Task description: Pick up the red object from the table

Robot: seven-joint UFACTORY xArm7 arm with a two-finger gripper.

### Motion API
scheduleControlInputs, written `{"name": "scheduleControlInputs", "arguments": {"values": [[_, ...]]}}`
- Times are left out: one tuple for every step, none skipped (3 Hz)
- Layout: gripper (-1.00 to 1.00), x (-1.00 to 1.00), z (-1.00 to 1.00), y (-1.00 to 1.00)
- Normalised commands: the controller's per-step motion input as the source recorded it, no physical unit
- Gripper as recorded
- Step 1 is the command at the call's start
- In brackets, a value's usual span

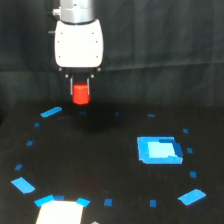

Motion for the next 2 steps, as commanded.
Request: {"name": "scheduleControlInputs", "arguments": {"values": [[-1.00, -0.40, 0.03, -0.65], [-0.86, 0.19, 0.04, 0.04]]}}
